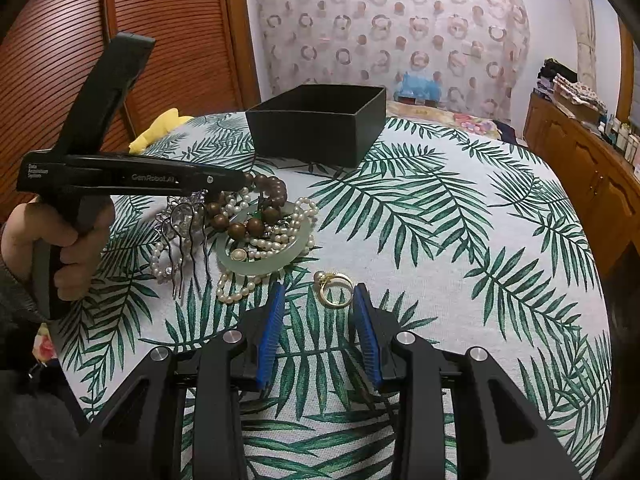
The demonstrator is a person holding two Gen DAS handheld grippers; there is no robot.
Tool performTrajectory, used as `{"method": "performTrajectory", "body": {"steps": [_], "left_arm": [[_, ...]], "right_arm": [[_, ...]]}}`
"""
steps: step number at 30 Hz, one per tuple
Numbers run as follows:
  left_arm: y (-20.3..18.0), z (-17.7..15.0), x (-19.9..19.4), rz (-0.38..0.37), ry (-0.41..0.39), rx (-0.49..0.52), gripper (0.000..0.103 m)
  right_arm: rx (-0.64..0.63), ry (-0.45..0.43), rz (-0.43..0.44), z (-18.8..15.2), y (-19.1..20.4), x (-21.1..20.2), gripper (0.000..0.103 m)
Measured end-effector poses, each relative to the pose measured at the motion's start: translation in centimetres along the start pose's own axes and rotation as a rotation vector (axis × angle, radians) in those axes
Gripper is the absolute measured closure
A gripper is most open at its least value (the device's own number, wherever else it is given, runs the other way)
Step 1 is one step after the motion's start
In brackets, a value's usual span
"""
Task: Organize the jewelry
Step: 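Grasp the brown wooden bead bracelet with the left tool and lift, then grasp the pearl strand with the right tool while the left tool holds the bead bracelet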
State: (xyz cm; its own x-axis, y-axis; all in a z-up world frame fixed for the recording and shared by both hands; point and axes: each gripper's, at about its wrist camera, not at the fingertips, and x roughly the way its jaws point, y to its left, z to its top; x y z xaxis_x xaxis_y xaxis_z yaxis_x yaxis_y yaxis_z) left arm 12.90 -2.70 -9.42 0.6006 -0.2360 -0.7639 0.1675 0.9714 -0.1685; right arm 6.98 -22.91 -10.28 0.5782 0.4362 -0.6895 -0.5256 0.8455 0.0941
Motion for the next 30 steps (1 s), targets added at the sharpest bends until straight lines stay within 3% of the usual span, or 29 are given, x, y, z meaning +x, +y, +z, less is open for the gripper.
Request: {"method": "performTrajectory", "body": {"steps": [2,6,17,30], "left_arm": [[0.0,0.0,0.1,-0.006,0.004,-0.005,0.073],[0.0,-0.2,-0.5,-0.007,-0.031,-0.002,0.091],[-1.0,0.2,-6.8,-0.06,-0.201,0.003,0.091],[-1.8,0.1,-11.5,-0.068,-0.305,0.035,0.091]], "right_arm": [[0.0,0.0,-0.001,0.0,0.0,0.0,0.065],[-0.002,0.003,0.001,0.0,0.0,0.1,0.065],[-0.012,0.007,-0.008,0.0,0.0,0.4,0.065],[-0.026,-0.002,0.028,2.6,0.3,0.5,0.065]]}}
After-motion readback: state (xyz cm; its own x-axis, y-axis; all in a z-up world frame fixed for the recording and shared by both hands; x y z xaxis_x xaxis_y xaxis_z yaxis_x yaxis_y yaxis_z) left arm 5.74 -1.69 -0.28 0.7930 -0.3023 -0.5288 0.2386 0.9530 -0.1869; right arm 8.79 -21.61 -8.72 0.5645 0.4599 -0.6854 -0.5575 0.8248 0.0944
